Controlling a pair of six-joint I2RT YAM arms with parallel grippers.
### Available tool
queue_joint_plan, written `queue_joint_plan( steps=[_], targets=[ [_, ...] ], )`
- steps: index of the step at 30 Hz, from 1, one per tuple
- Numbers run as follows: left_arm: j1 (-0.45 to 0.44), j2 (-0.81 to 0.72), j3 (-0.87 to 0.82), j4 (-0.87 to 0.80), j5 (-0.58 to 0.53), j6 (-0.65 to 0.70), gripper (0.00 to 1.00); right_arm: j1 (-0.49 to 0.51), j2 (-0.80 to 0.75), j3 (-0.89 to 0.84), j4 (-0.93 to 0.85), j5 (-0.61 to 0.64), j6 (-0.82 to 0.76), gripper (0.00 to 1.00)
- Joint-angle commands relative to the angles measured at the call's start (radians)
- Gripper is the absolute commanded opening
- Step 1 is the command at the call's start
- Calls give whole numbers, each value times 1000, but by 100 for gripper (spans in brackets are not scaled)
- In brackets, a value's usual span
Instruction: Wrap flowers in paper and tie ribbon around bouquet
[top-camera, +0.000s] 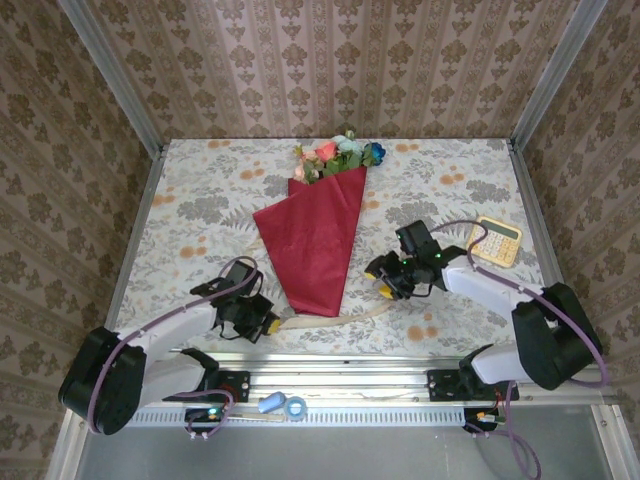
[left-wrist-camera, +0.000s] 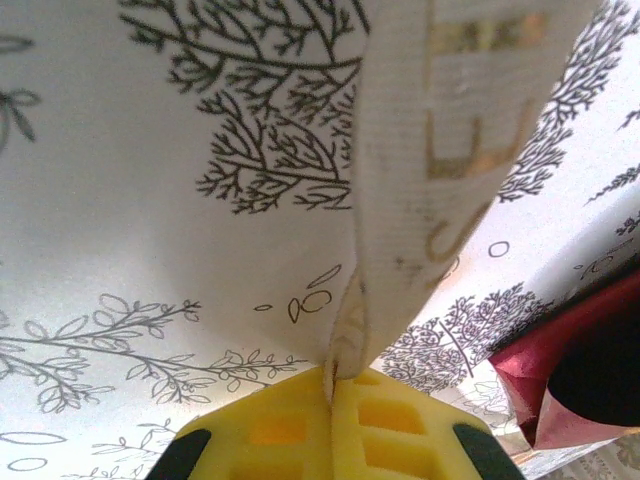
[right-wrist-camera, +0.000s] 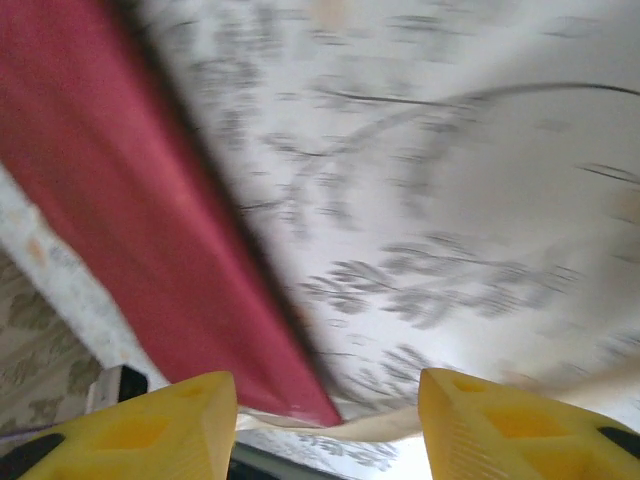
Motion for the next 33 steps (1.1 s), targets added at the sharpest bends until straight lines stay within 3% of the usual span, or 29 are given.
queue_joint_plan(
  steps=[1, 10, 22, 26, 33],
  targets=[
    [-6, -4, 12, -50, -51, 12, 0, 29, 105, 28, 179, -98, -131, 48],
    [-7, 29, 22, -22, -67, 3, 0, 138, 298, 100, 261, -133, -144, 48],
    [-7, 71, 25, 21, -60, -6, 0, 199, 431, 146, 338, -168, -95, 48],
    [-7, 82, 27, 37, -57, -10, 0, 197, 477, 155, 366, -170, -85, 40],
    [-3, 84, 27, 45, -63, -12, 0, 188, 469, 167, 406, -156, -54, 13]
  ],
)
